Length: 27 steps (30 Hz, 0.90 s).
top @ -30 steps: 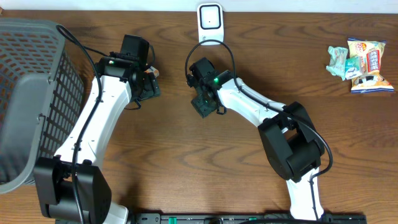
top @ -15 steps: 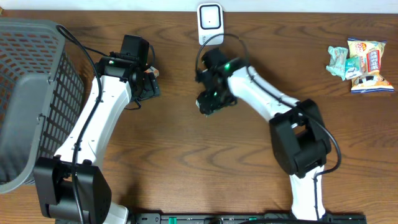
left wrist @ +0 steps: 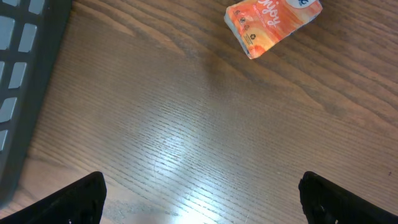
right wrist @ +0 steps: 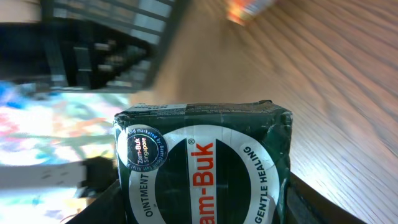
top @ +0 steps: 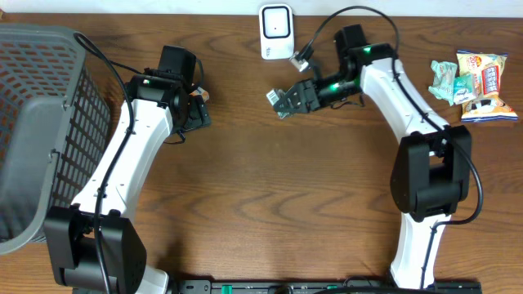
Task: Scan the item barcode
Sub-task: 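Lift the Zam-Buk tin to the scanner with the right gripper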
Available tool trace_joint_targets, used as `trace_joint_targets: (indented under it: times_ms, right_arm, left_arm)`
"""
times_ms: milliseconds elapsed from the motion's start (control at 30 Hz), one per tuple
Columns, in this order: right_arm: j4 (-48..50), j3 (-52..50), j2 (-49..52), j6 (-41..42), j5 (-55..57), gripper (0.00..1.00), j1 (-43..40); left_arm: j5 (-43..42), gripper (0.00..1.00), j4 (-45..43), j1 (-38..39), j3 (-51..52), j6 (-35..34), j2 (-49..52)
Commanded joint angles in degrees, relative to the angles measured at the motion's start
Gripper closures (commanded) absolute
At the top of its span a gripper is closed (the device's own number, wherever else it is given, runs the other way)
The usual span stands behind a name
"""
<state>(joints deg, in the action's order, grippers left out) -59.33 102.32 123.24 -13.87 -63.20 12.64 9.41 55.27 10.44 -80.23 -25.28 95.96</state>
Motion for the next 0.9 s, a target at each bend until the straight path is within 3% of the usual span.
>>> trace_joint_targets:
  times_ms: [0, 200, 867]
  right_arm:
    - [0.24, 1.03, -1.84, -7.76, -15.89, 0.47, -0.46]
    - [5.44, 1.03, -1.86, -9.31, -24.87, 0.45, -0.33]
    - [5.99, 1.03, -1.84, -8.87, -22.62, 0.44, -0.17]
  left_arm:
    - [1.16, 0.02, 0.17, -0.13, 0.5, 0.33, 0.28]
    - [1.16, 0.02, 0.17, -0.13, 0.5, 0.33, 0.28]
    - [1.16, 0.02, 0.17, -0.13, 0.5, 0.33, 0.28]
